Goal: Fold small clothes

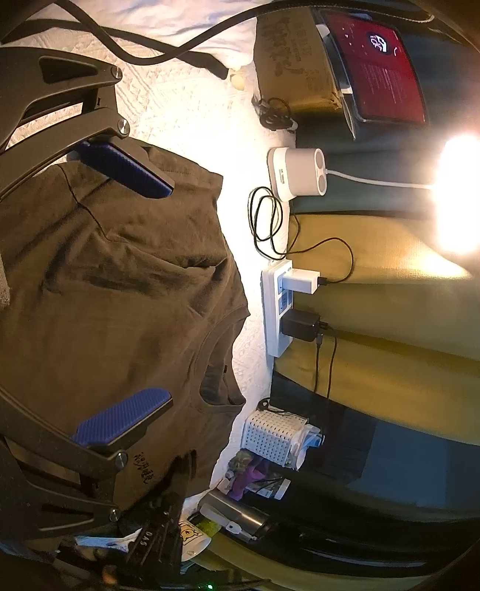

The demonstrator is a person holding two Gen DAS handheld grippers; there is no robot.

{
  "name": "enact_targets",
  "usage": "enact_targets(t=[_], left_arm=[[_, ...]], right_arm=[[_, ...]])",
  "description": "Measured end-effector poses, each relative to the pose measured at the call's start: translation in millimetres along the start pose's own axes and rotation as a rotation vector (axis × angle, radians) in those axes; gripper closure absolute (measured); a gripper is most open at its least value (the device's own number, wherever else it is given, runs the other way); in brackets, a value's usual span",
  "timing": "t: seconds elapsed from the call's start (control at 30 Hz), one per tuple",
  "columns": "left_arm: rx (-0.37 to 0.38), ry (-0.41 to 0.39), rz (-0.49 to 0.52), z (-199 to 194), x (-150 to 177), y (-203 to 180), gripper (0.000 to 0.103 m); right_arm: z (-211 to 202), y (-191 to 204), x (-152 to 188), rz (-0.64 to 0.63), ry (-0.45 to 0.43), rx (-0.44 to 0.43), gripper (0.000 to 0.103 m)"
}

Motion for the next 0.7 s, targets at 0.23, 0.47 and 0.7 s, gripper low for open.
enact_targets(t=[0.23,0.47,0.7], left_arm=[[-0.027,-0.021,0.001,-3,2,6,0.001],[-0.011,-0.003,-0.028,1,4,13,0.001],[-0.014,0.012,-0.069,2,7,22,0.001]], right_arm=[[8,10,5,-0.035,0.056,-0.013,0.097],[36,3,37,-0.001,0.169,0.010,0.097],[37,-7,42,0.111,0.135,-0.047,0.095]])
Point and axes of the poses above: each gripper's, at about its wrist camera, not at the fingertips, and z roughly the way its jaws point, y to its left, x to its underside, the point moved 3 cm from there along z, roughly the way its jaws point, and after that the axes turned 4 degrees about -y, right-handed, at the moved point
